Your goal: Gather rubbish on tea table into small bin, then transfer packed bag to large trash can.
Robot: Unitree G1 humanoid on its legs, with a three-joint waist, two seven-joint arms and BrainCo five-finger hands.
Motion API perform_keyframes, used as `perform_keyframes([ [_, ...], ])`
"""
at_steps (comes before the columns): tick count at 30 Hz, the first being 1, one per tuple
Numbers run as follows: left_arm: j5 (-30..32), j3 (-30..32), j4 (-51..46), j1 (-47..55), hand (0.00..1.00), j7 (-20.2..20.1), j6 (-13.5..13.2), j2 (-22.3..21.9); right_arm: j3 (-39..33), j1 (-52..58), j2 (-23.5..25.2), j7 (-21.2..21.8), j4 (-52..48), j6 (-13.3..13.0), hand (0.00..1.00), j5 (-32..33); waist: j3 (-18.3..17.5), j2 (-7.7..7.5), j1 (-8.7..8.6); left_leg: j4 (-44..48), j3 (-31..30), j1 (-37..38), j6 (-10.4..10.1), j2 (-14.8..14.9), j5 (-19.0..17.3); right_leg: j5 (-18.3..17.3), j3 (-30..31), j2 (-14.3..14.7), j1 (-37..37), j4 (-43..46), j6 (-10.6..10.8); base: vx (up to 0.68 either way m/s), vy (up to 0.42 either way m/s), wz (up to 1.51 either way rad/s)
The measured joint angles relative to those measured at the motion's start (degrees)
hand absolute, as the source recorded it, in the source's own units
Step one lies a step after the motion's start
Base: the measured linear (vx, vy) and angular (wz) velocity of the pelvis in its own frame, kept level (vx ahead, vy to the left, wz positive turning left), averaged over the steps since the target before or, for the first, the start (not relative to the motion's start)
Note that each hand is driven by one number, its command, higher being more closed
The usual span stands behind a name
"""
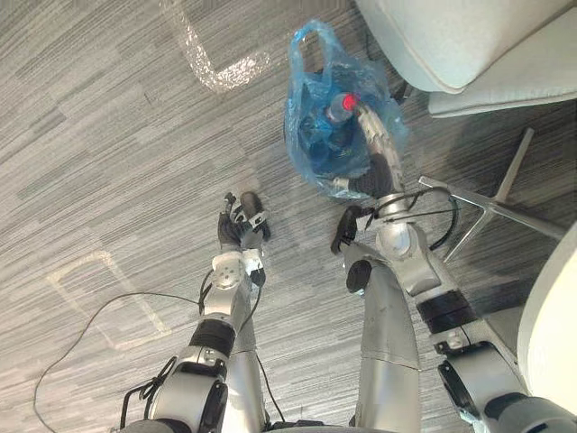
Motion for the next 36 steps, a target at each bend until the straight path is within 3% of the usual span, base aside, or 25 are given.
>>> perform_keyframes([
  [8,-7.5,1.1,0.1,0.1,0.00,-1.5,-0.5,0.0,6.2,-7.9,0.1,4.1,18.1,3.0,0.00,-9.8,0.1,-0.26,0.18,-1.3,0.8,-0.2,0.6,0.2,1.0,1.6,0.0,0.4,0.0,-2.1,-0.3,-0.03,-0.028,-0.04],
  [18,-10.8,1.1,-0.4,-1.5,0.00,-1.5,-1.6,-0.1,7.2,-17.7,2.6,4.8,32.4,5.8,0.00,-12.1,0.7,-0.82,0.39,-2.5,0.2,-4.1,0.3,-0.2,1.9,1.4,-0.8,0.2,-3.9,-1.9,-0.2,-0.02,-0.023,0.03],
  [19,-10.8,1.1,-0.4,-1.5,0.00,-1.5,-1.6,-0.1,7.2,-18.0,2.8,4.8,32.7,5.9,1.00,-12.1,0.7,-0.92,0.41,-2.5,0.2,-4.1,0.2,-0.2,2.0,1.4,-0.9,0.2,-3.9,-1.9,-0.2,-0.02,-0.042,0.09],
  [26,-13.9,1.6,-3.9,-1.7,0.00,-1.6,-2.7,-0.2,6.6,-22.6,3.4,4.6,35.9,6.7,1.00,-11.9,0.8,-1.01,0.61,-3.2,-0.7,-5.5,-0.1,-0.9,2.2,0.3,-1.2,-0.3,-5.6,-0.7,0.3,-0.03,-0.040,0.09],
  [36,-14.1,1.7,-5.1,-2.0,0.00,-1.6,-2.7,-1.1,5.9,-23.2,3.2,3.5,32.7,6.8,1.00,-6.0,0.9,-0.96,1.03,-2.3,-1.2,-6.3,-0.2,-1.0,2.7,-0.3,-1.8,-1.0,-6.2,0.6,-0.1,-0.04,-0.037,0.03],
])
